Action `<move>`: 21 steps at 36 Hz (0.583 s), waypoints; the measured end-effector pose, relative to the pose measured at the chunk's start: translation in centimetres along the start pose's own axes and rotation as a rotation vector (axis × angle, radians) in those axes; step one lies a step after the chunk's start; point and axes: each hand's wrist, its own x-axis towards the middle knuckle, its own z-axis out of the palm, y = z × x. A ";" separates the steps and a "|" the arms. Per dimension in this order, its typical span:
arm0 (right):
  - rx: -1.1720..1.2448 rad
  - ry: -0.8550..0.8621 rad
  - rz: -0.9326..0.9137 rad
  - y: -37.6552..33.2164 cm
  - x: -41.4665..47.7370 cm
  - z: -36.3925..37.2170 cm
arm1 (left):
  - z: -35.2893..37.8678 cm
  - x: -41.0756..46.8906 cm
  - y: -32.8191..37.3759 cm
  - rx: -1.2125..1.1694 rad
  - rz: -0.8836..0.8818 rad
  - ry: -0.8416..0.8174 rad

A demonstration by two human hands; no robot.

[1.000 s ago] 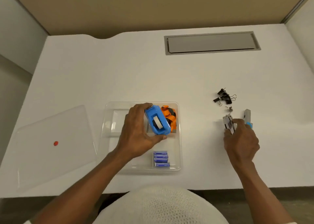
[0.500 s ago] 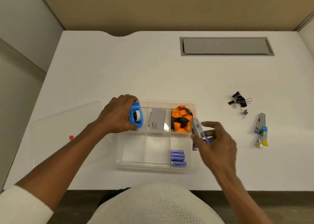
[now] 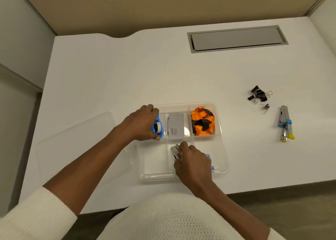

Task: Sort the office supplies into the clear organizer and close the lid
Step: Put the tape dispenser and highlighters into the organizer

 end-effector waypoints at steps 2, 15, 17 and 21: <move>-0.036 -0.012 -0.019 -0.5 0.1 0.5 | 0.3 -0.1 0.1 -0.011 0.003 -0.005; 0.004 -0.068 -0.093 -1.0 0.1 1.5 | 1.4 -1.3 0.6 -0.013 -0.026 0.049; 0.051 -0.068 -0.091 -0.9 -0.1 1.4 | 1.6 -1.4 0.6 -0.024 -0.035 0.059; 0.096 -0.113 -0.087 -0.4 0.1 1.5 | 2.1 -1.5 0.6 -0.036 -0.045 0.087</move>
